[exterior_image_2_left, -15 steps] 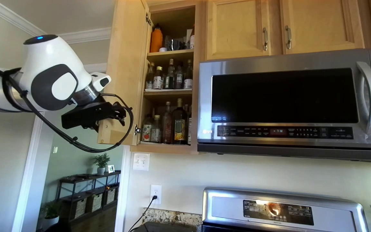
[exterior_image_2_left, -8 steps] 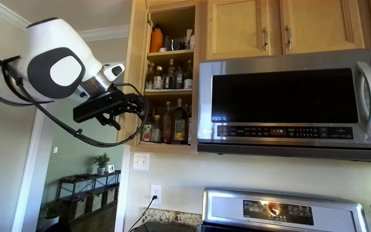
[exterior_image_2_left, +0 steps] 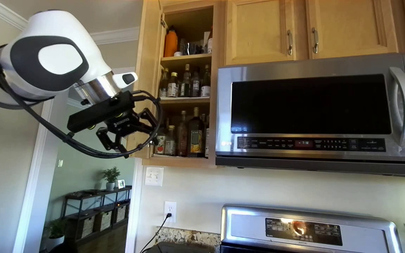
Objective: Close the cupboard
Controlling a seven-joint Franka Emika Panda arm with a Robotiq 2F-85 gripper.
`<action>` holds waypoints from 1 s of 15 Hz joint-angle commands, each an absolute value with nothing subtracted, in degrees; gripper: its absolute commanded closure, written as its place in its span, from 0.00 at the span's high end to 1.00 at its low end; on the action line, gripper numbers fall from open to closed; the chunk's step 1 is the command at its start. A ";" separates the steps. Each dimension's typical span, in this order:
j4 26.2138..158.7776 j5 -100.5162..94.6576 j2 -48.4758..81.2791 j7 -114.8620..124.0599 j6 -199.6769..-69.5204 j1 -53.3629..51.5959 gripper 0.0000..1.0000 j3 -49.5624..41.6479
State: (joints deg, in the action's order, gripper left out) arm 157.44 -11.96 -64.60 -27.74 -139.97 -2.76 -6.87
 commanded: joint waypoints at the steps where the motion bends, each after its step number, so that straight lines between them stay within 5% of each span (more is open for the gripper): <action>1: 157.84 -9.06 -69.93 -31.45 -128.69 -10.34 0.67 -8.82; 10: 157.92 1.03 -71.64 -26.64 -135.14 -24.95 0.07 -0.24; 15: 157.61 -0.65 -67.19 -23.96 -147.79 -24.59 0.02 3.29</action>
State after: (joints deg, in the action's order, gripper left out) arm 157.50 0.28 -70.07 -26.10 -140.57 -24.90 2.22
